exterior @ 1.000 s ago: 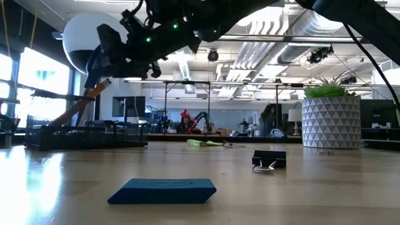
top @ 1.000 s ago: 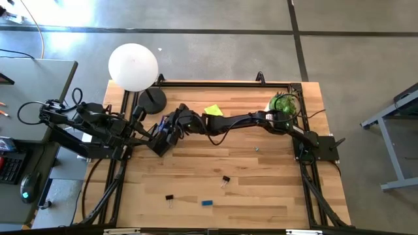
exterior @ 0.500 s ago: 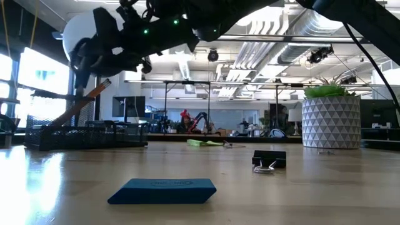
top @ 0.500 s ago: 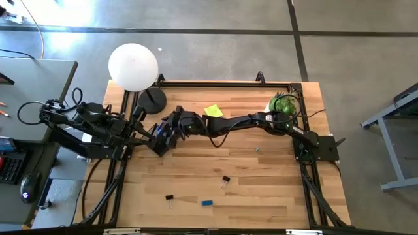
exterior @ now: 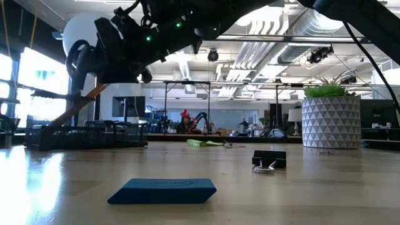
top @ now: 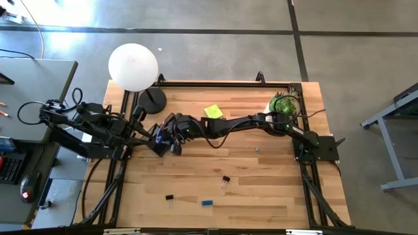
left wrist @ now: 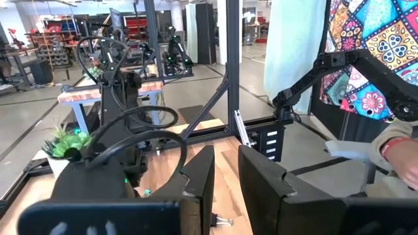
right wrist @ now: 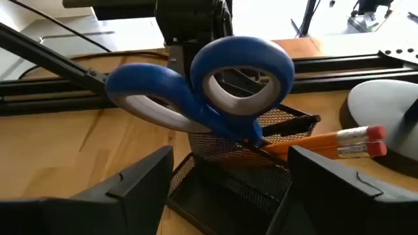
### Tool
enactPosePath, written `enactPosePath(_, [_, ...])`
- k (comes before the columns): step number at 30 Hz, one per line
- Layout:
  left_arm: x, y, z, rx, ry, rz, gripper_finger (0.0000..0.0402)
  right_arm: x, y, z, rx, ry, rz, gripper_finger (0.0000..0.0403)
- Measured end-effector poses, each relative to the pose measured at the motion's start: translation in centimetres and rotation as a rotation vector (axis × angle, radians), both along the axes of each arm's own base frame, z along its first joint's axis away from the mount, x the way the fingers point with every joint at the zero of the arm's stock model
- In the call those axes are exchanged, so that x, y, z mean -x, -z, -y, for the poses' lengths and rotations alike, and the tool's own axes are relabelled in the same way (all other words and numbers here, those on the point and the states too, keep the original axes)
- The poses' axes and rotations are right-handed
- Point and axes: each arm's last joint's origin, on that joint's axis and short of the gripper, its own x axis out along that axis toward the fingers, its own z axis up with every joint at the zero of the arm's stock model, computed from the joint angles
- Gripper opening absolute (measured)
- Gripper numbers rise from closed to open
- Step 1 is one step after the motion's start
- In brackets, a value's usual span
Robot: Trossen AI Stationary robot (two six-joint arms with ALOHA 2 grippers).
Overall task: Pick and place office supplies into organizer
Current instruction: Put the blue scissor into the black mesh desk organizer, then put the left black binder clip into the black mesh desk organizer
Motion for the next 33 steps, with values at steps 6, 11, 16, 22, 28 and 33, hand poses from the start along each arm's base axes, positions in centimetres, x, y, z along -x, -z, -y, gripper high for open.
enactPosePath(6, [0.0, 0.0, 0.0, 0.000, 0.000, 0.000, 0.0060, 0.0, -0.1, -0.4, 0.045, 0.004, 0.007, 0.0296])
enactPosePath(11, [0.0, 0.0, 0.0, 0.000, 0.000, -0.001, 0.0060, 0.2, 0.4, -0.6, 0.165, -0.001, -0.058, 0.0296])
enactPosePath(16, [0.0, 0.0, 0.0, -0.001, 0.000, -0.004, 0.0060, 0.9, -0.6, -1.3, 0.365, 0.008, -0.117, 0.0296])
enactPosePath(22, [0.0, 0.0, 0.0, -0.001, 0.000, -0.003, 0.0060, 1.8, -3.7, -3.7, 0.510, -0.008, -0.084, 0.0296])
enactPosePath(28, [-0.2, 0.1, 0.0, -0.002, -0.003, -0.013, 0.0060, 3.8, -5.4, -5.5, 0.458, -0.045, -0.196, 0.0296])
enactPosePath(33, [-1.0, 0.5, 0.1, -0.011, -0.030, -0.045, 0.0060, 6.0, -4.4, -6.3, 0.354, -0.026, -0.435, 0.0296])
